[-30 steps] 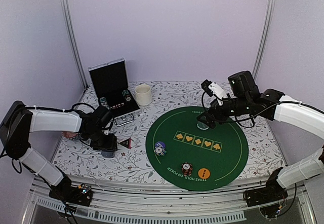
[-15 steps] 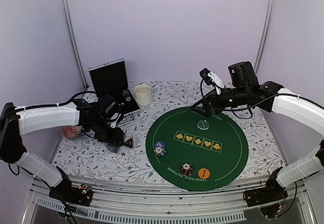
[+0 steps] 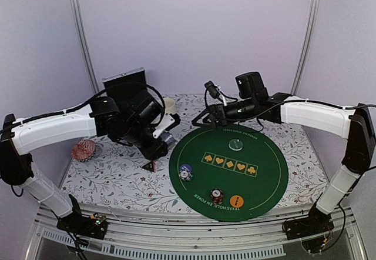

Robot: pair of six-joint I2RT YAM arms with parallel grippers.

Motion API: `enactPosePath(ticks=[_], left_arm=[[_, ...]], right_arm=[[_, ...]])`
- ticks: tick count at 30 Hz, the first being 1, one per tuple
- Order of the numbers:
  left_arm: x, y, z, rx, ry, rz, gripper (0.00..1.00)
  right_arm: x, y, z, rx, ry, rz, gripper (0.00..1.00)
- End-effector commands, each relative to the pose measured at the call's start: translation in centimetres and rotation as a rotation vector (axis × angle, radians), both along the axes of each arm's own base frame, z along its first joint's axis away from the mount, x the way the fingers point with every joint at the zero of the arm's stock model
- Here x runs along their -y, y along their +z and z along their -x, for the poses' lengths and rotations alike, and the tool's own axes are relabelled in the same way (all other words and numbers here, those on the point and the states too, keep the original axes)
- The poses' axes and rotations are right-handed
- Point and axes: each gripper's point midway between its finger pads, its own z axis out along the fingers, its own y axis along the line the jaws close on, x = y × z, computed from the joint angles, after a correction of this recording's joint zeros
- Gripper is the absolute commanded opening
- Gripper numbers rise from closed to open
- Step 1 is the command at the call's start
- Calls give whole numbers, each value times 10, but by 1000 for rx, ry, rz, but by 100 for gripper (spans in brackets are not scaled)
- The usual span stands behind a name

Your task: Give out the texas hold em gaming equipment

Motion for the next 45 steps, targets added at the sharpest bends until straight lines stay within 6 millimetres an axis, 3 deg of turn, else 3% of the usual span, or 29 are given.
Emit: enactPosePath(ticks=[1,10,17,22,24,28,38,42,45], left_arm=[[17,13,0,84,-118,-17,46],[31,14,4,112,-181,-7,46],[34,17,6,127,-204,12,46],[37,19,11,131,-239,27,46],[38,18,13,133,-250,26,46],[33,20,8,167,-236,1,46],[29,10,7,164,-231,-30,47],[29,14,8,167,-238,-20,46],[30,15,8,167,-238,-14,47]], right_arm=[[-46,10,34,-73,189,-130,98],[-84,-13,42,-172,310,-159,93],[-95,-30,38,-217,326,-157,84],[-102,-28,34,-227,335,-178,78],[-104,-27,32,-238,333,-186,75],[-104,-39,31,-277,325,-154,58],[-91,-36,48,-248,375,-142,73],[-89,-37,49,-232,380,-129,61],[-88,-39,50,-231,385,-123,59]])
